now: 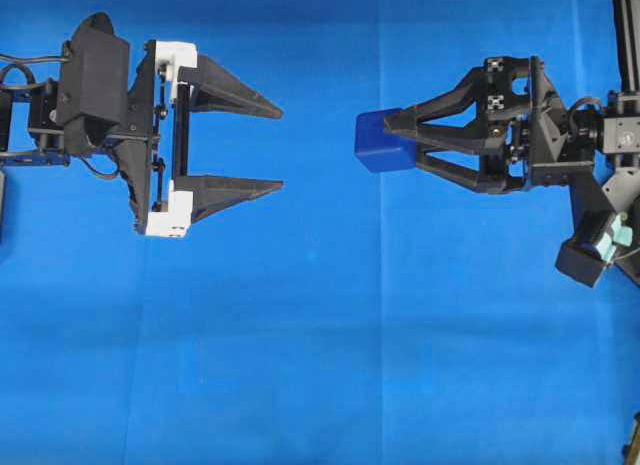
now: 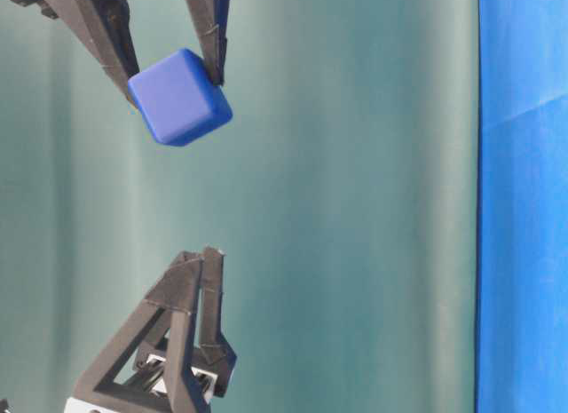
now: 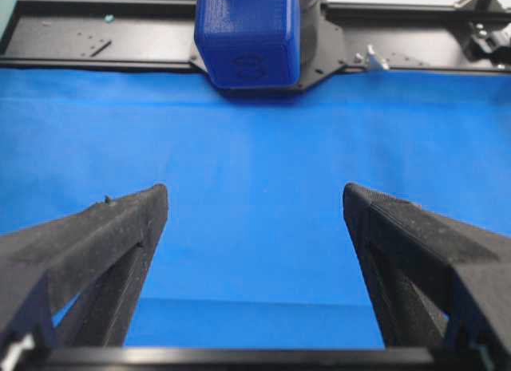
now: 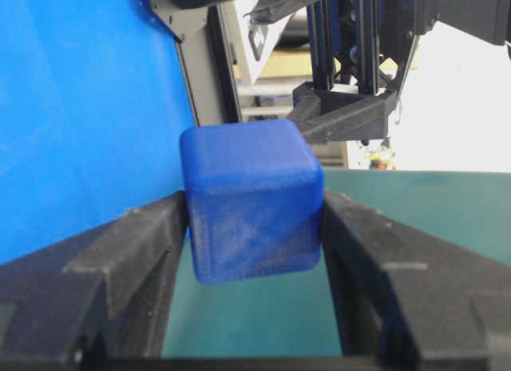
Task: Handover the blue block to the right arm after grasping it with the left arm, then place it in the designated position.
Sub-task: 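Pull the cube away to the right with the right gripper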
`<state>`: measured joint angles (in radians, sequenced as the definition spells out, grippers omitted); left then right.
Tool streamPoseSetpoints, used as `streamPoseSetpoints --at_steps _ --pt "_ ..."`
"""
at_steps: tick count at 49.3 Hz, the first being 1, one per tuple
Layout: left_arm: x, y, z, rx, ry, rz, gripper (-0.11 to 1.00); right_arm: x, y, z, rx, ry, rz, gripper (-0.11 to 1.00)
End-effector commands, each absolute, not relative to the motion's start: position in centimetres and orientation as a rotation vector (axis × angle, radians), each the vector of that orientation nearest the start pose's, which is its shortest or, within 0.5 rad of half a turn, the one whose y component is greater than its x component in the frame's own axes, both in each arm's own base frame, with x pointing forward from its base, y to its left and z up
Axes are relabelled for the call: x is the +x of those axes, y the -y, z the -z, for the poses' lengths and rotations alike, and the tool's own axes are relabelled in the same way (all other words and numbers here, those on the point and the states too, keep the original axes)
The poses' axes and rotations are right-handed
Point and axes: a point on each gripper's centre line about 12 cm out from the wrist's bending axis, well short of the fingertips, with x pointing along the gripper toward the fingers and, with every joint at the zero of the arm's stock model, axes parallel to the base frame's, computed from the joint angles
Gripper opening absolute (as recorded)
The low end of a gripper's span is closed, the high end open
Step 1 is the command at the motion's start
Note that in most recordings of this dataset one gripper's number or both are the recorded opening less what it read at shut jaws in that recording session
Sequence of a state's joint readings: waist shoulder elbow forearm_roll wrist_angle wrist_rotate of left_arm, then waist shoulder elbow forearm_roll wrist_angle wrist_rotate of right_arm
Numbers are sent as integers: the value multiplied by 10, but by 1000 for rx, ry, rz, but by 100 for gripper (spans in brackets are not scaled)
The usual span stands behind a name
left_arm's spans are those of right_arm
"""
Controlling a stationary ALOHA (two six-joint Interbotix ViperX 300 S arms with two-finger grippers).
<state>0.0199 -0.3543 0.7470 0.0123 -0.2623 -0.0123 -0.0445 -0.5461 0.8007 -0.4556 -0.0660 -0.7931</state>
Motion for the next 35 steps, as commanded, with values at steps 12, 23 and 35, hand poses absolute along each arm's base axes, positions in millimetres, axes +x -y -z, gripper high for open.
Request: streamPoseSetpoints --at_steps 12,23,35 --pt "345 -7 -309 -3 -100 -17 93 299 9 -327 -1075 -151 -70 45" --pt "345 -7 -310 -3 -98 -17 93 293 11 -331 -696 -153 -22 45" --pt "345 -6 -309 -1 -100 -16 93 291 12 -329 -340 -183 8 45"
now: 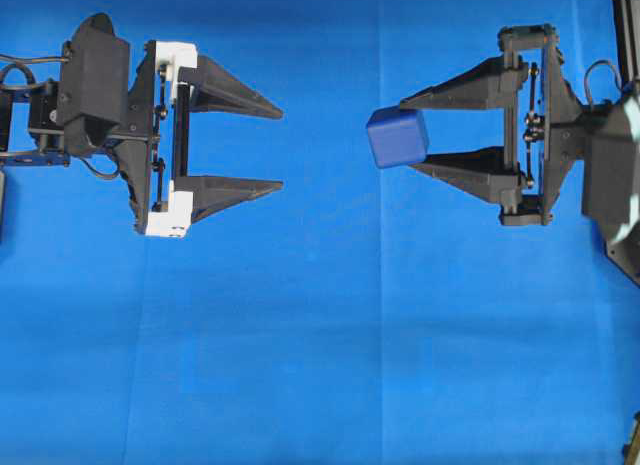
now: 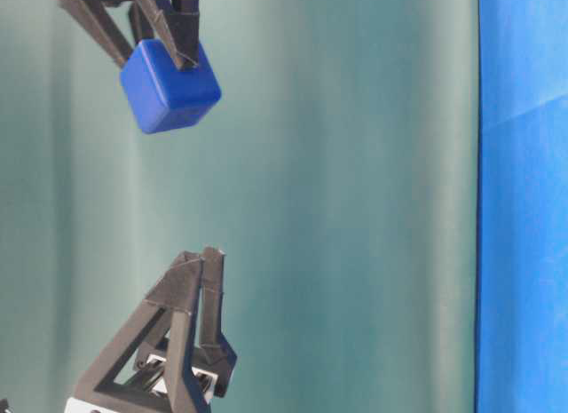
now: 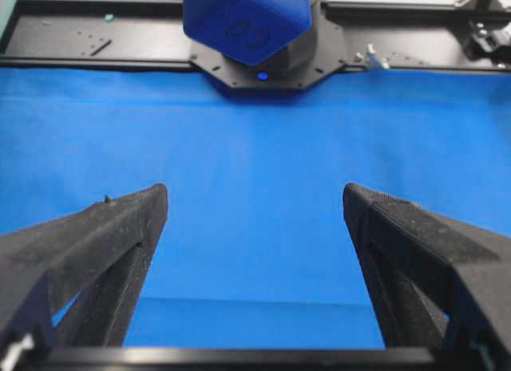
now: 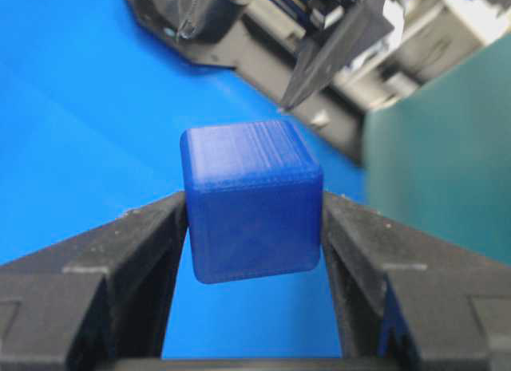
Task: Handover the blue block to the right arm after grasping it with the left arm, then place it in the designated position.
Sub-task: 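Pull the cube away to the right with the right gripper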
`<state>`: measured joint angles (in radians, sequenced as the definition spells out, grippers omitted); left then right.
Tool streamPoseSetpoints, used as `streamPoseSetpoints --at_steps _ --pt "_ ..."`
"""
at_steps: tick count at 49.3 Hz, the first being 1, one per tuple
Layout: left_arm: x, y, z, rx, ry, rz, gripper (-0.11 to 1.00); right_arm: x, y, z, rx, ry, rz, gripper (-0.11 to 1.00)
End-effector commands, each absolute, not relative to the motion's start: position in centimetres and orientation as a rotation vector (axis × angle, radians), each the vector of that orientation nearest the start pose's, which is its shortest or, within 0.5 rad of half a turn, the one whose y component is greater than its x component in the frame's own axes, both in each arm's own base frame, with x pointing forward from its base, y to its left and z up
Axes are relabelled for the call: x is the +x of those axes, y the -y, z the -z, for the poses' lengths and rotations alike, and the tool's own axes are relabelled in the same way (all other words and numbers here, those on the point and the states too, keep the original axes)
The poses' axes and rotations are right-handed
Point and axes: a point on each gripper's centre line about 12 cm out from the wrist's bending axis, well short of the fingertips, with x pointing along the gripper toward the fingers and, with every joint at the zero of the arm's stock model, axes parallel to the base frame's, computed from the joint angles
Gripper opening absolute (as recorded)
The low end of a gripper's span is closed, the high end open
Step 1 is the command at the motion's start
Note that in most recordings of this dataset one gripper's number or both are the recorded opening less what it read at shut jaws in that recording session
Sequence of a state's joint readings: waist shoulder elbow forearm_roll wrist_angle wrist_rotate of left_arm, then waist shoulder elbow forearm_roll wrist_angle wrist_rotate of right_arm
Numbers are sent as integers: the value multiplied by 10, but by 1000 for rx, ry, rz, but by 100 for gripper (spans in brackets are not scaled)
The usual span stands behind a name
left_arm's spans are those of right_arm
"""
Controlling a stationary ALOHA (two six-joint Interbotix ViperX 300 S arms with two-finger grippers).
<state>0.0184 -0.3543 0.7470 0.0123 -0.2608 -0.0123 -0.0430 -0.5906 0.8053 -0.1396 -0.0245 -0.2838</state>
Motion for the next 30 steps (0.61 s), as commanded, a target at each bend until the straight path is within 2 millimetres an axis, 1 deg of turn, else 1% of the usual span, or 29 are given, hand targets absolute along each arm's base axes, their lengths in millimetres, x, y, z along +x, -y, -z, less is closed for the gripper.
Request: streamPoseSetpoints --at_steps 1,8,15,21,30 --pt "345 -6 -310 -1 -98 -16 93 291 12 -329 -311 -183 11 45" --pt "345 -5 -310 -1 -98 -13 93 291 12 -328 -124 -193 28 45" --pt "345 -5 -310 -1 -98 -13 93 291 12 -328 -2 -196 41 45" --pt "345 -5 -309 -1 -100 -13 93 291 12 -328 36 -194 45 45" --pt "345 -4 -309 -1 -100 -9 93 291 12 -328 38 -194 45 45"
